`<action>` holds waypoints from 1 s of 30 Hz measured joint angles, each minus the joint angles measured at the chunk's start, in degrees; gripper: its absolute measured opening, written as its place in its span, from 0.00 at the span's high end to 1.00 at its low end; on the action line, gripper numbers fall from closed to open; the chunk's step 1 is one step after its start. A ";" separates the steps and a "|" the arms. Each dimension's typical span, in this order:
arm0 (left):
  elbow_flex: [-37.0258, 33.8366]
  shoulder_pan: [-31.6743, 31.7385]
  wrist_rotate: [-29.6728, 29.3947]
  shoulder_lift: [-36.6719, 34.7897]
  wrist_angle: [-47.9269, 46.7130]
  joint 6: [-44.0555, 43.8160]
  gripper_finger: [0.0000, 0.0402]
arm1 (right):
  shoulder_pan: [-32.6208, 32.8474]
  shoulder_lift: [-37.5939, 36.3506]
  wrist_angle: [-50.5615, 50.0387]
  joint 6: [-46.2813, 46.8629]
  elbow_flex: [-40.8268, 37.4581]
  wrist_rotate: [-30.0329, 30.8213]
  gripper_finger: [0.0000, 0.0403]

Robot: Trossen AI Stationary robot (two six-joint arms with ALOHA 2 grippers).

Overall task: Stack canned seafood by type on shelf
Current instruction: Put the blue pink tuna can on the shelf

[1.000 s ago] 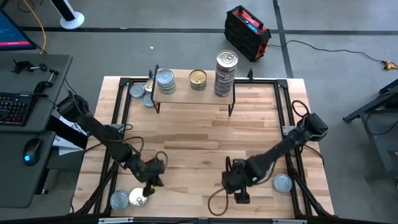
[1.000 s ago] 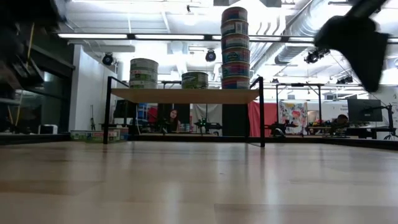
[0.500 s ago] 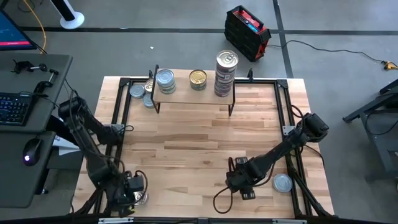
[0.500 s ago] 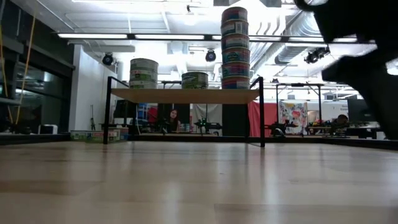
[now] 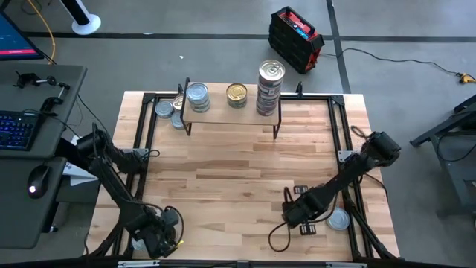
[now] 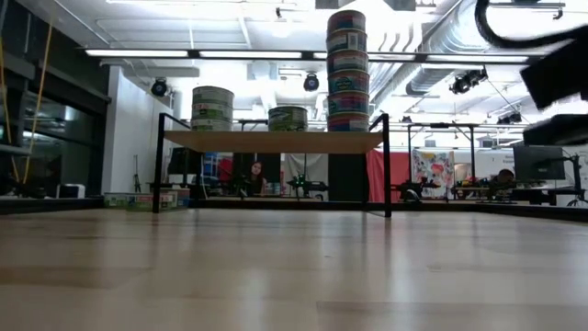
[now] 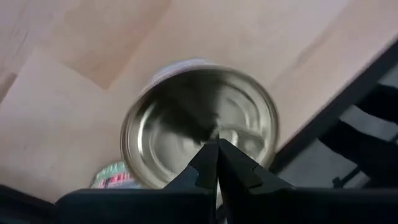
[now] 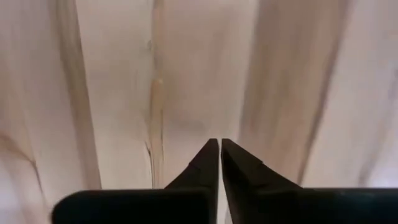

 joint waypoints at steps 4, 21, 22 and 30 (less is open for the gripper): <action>0.34 2.57 -0.05 3.01 0.33 3.56 1.00 | 0.00 -6.60 -2.36 5.53 -1.92 4.00 0.98; -0.26 37.10 -24.23 7.99 36.39 57.16 1.00 | -1.18 -25.29 -7.26 29.60 -2.75 28.77 1.00; -0.26 38.68 -24.15 7.90 38.88 60.73 1.00 | -1.49 -25.17 -6.34 29.37 -2.75 29.87 1.00; -0.11 44.16 -15.90 0.83 46.04 76.94 1.00 | -4.30 -25.16 8.75 20.64 -2.72 34.59 1.00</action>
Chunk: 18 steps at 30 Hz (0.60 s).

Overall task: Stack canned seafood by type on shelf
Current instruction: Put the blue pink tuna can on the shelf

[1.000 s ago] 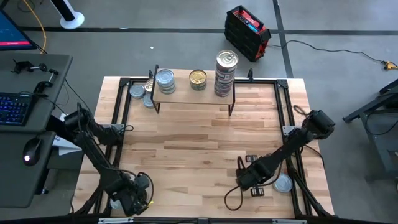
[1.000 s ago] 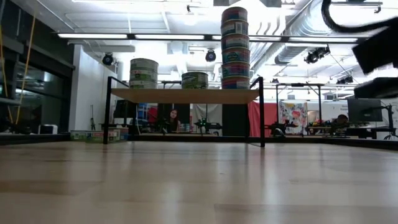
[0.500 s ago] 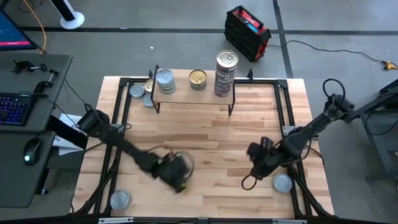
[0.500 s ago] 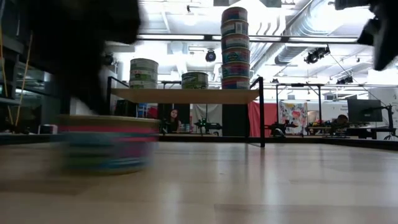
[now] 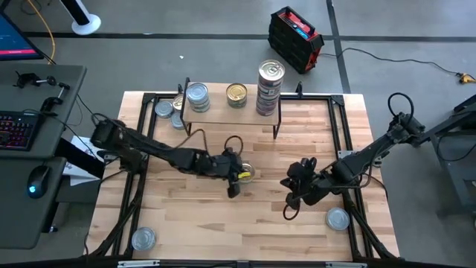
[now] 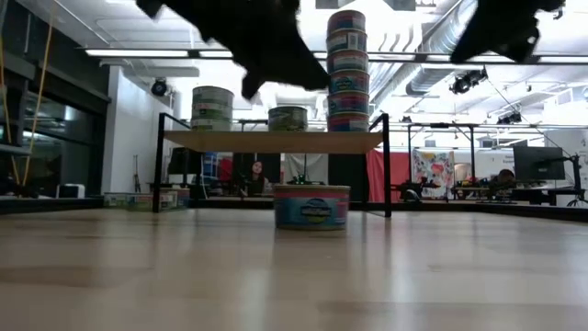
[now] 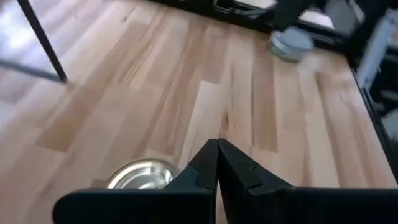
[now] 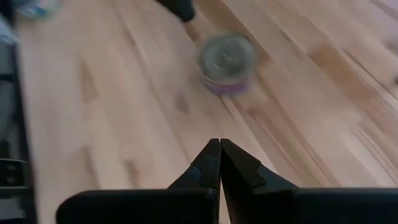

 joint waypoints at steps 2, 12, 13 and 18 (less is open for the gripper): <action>0.00 -0.87 -0.27 -3.22 -3.27 4.13 1.00 | -1.06 0.09 2.98 -1.23 0.02 -0.28 1.00; -16.47 -5.41 -7.72 -14.99 3.91 -6.26 1.00 | -6.95 5.29 13.11 -5.43 0.04 -4.76 1.00; -20.13 -5.81 -8.12 -15.55 9.55 -7.94 1.00 | -7.72 6.42 13.89 -4.65 0.04 -6.05 1.00; -30.52 -3.30 -8.17 -16.07 26.43 -7.53 1.00 | -12.44 12.11 18.82 1.07 0.04 -12.75 0.90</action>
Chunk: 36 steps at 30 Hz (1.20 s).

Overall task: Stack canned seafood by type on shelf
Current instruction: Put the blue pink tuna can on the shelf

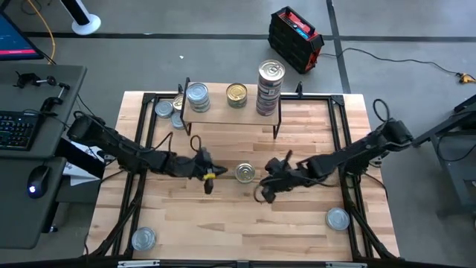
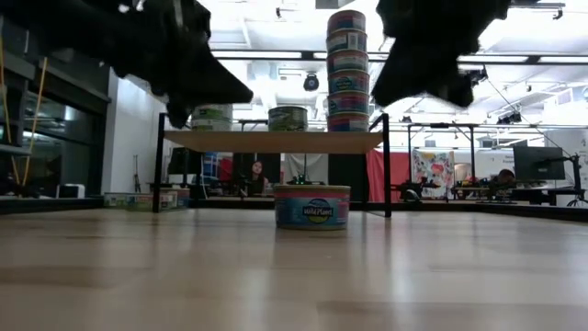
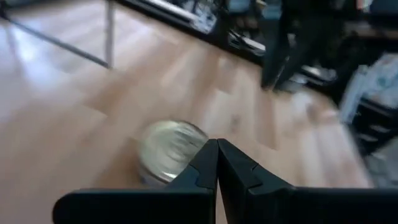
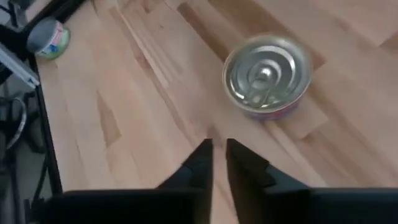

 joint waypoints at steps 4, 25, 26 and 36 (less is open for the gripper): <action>-0.19 5.41 6.69 0.07 -1.63 12.94 1.00 | -5.89 4.06 0.83 6.66 0.00 -2.94 0.71; 2.80 13.29 27.65 15.98 8.30 29.57 1.00 | -13.28 7.19 -10.90 2.85 0.00 -15.08 0.86; 3.34 13.27 27.64 16.42 8.36 29.24 1.00 | -13.35 7.19 -11.35 -1.43 0.00 -15.06 0.93; 4.11 14.12 25.72 18.61 7.32 25.06 1.00 | -15.11 12.50 -4.80 -50.78 0.00 -15.77 0.98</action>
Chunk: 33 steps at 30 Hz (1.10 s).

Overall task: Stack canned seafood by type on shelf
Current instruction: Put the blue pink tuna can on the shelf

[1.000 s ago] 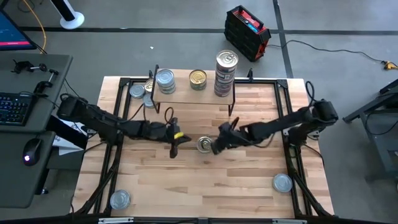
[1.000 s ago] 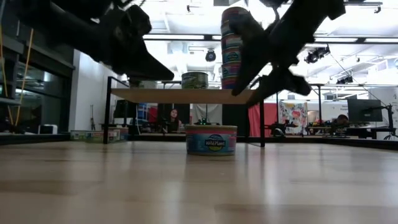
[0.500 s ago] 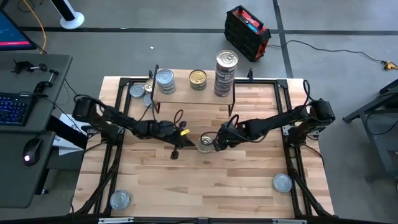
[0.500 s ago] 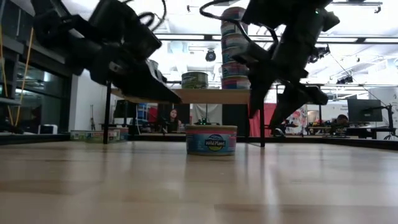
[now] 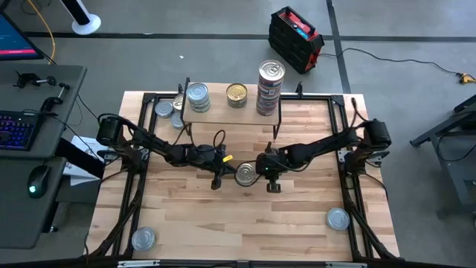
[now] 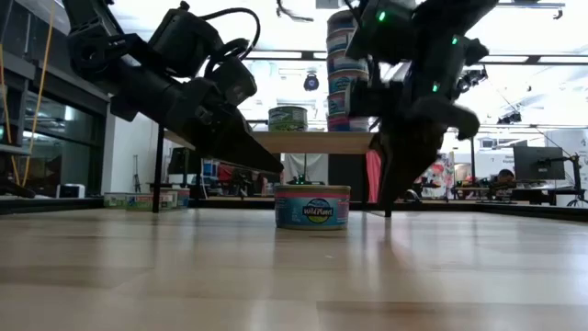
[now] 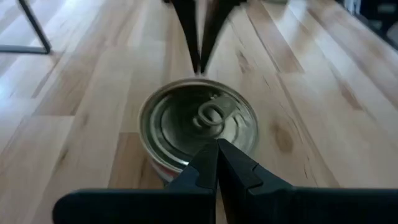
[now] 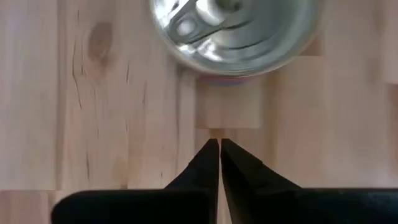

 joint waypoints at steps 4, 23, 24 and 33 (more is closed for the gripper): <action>0.21 0.13 -0.22 1.37 0.97 -4.68 1.00 | -1.63 2.24 1.58 -0.36 0.00 0.11 1.00; 0.14 -3.11 -3.32 4.80 1.13 -8.66 1.00 | -1.45 -1.27 7.66 3.63 -0.02 -3.46 1.00; 0.10 -3.11 -3.34 4.84 0.90 -8.67 1.00 | -1.29 -2.07 7.74 3.75 -0.02 -3.65 1.00; -0.06 -3.27 -3.43 5.17 -1.60 -9.12 1.00 | -0.23 -4.07 10.14 7.71 0.07 -3.96 1.00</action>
